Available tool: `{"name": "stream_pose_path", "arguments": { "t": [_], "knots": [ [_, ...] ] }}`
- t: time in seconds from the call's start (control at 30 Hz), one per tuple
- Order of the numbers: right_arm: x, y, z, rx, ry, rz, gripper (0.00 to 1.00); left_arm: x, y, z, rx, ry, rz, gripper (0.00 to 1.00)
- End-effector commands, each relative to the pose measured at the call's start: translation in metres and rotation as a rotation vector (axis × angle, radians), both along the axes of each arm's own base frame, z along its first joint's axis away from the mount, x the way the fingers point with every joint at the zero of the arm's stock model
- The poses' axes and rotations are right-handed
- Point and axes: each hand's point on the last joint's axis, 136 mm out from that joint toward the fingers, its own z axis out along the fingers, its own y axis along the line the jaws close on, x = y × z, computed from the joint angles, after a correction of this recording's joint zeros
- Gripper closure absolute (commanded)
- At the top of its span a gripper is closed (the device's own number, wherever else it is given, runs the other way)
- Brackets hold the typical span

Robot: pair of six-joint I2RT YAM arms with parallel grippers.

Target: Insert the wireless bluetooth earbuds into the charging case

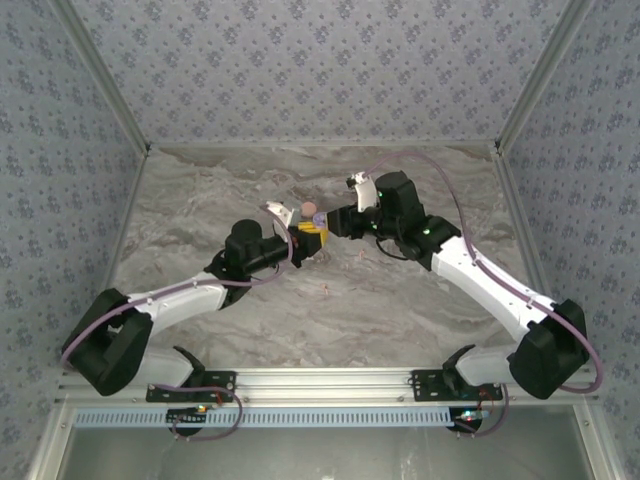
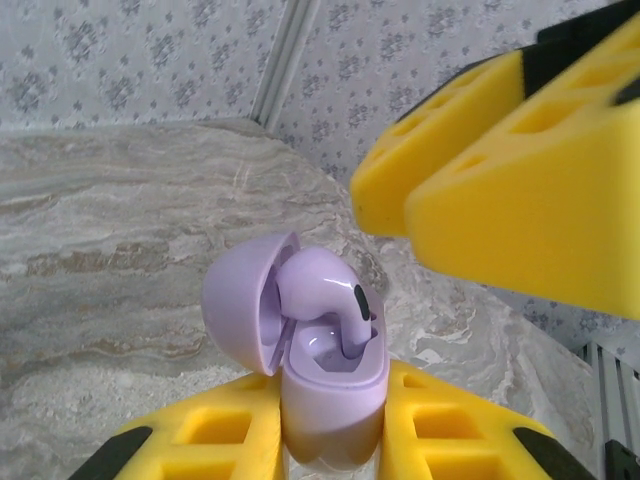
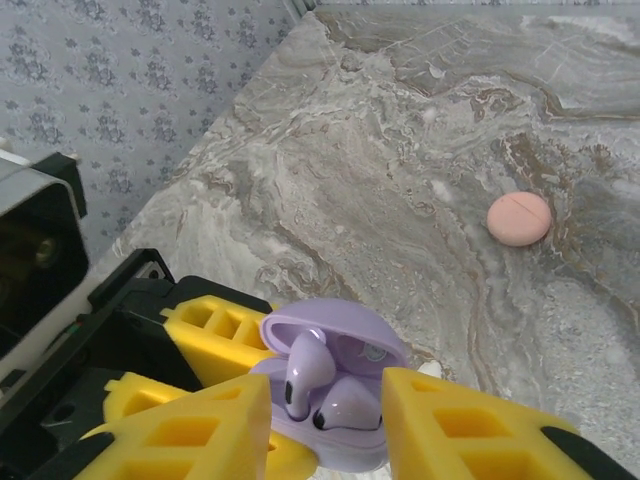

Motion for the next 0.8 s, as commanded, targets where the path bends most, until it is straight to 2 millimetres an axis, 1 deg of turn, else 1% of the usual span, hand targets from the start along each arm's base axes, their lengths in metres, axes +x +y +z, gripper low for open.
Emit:
{"name": "stream_pose_path", "arguments": {
  "t": [0.0, 0.13, 0.23, 0.47, 0.63, 0.67, 0.77],
  "knots": [
    [-0.007, 0.0, 0.017, -0.006, -0.033, 0.028, 0.7, -0.013, -0.003, 0.013, 0.02, -0.104, -0.055, 0.78],
    [-0.009, 0.002, 0.019, -0.005, -0.035, 0.045, 0.77, -0.015, -0.004, 0.012, 0.042, -0.119, -0.067, 0.78],
    [-0.008, 0.002, 0.018, -0.011, -0.036, 0.042, 0.79, -0.017, -0.004, 0.015, 0.038, -0.125, -0.077, 0.78],
    [-0.01, 0.005, 0.016, -0.028, -0.029, 0.058, 0.8, -0.02, -0.007, 0.016, 0.05, -0.13, -0.093, 0.78],
    [-0.011, 0.009, 0.002, -0.059, 0.004, 0.07, 0.8, -0.021, -0.007, 0.021, 0.048, -0.139, -0.1, 0.78],
    [-0.009, 0.012, 0.014, -0.047, -0.019, 0.073, 0.8, -0.021, -0.008, 0.021, 0.047, -0.14, -0.102, 0.78],
    [-0.009, 0.015, 0.011, -0.067, -0.011, 0.079, 0.81, -0.022, -0.008, 0.022, 0.046, -0.142, -0.106, 0.78]
  ]
}}
